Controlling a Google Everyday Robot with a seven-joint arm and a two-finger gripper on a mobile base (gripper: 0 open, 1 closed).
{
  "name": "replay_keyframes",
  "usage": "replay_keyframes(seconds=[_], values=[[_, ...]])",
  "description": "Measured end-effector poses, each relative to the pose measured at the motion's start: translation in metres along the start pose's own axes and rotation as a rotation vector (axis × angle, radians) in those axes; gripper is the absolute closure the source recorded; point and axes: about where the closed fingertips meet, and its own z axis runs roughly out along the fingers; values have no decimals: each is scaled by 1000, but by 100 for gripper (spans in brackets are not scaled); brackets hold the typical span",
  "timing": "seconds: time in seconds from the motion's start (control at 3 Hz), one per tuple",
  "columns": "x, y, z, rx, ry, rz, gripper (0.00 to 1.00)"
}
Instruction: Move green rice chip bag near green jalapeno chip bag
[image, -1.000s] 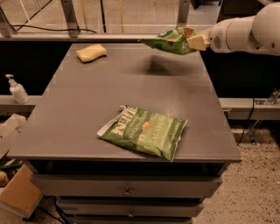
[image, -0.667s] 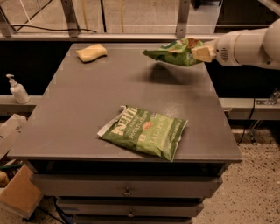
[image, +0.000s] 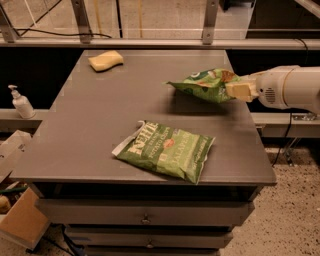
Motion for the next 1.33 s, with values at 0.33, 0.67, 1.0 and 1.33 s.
replay_keyframes(seconds=[0.33, 0.67, 1.0, 1.33], values=[[21, 10, -14, -29, 6, -13, 100], [34, 23, -31, -59, 14, -22, 100], [45, 39, -44, -108, 17, -39, 100], [56, 50, -50, -150, 25, -52, 85]])
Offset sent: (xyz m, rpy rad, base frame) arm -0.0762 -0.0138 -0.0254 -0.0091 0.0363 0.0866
